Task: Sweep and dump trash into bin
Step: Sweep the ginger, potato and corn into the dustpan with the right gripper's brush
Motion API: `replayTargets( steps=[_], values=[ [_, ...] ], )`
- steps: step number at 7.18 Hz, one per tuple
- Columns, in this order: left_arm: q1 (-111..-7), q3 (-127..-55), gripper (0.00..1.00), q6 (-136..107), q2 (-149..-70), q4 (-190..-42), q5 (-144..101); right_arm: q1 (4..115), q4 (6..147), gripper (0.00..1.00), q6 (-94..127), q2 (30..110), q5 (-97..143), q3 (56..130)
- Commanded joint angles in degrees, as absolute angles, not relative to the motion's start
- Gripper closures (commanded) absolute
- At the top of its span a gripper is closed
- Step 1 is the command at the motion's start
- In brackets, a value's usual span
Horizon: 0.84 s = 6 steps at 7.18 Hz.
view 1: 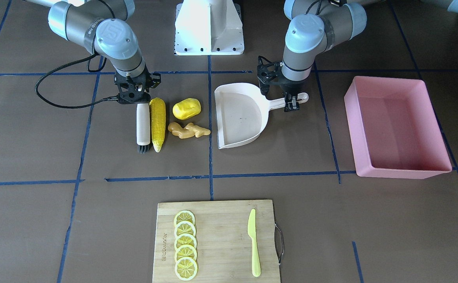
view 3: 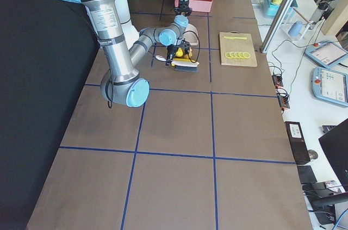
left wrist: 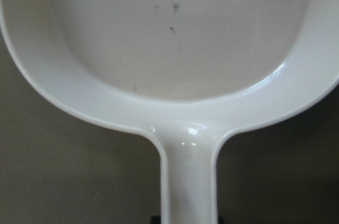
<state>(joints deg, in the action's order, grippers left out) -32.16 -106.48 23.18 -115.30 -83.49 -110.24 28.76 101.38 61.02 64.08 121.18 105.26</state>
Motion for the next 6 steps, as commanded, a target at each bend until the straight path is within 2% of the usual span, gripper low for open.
replayTargets(
  steps=[1,6],
  values=[
    [-32.0,-106.3,1.0,23.1,-115.3,-83.5,-110.2,27.5,101.2,1.0,62.8,59.0,120.3,100.6],
    [-31.9,-106.0,1.0,23.0,-115.8,-83.5,-110.2,24.2,101.1,1.0,63.9,53.6,119.5,99.8]
  ],
)
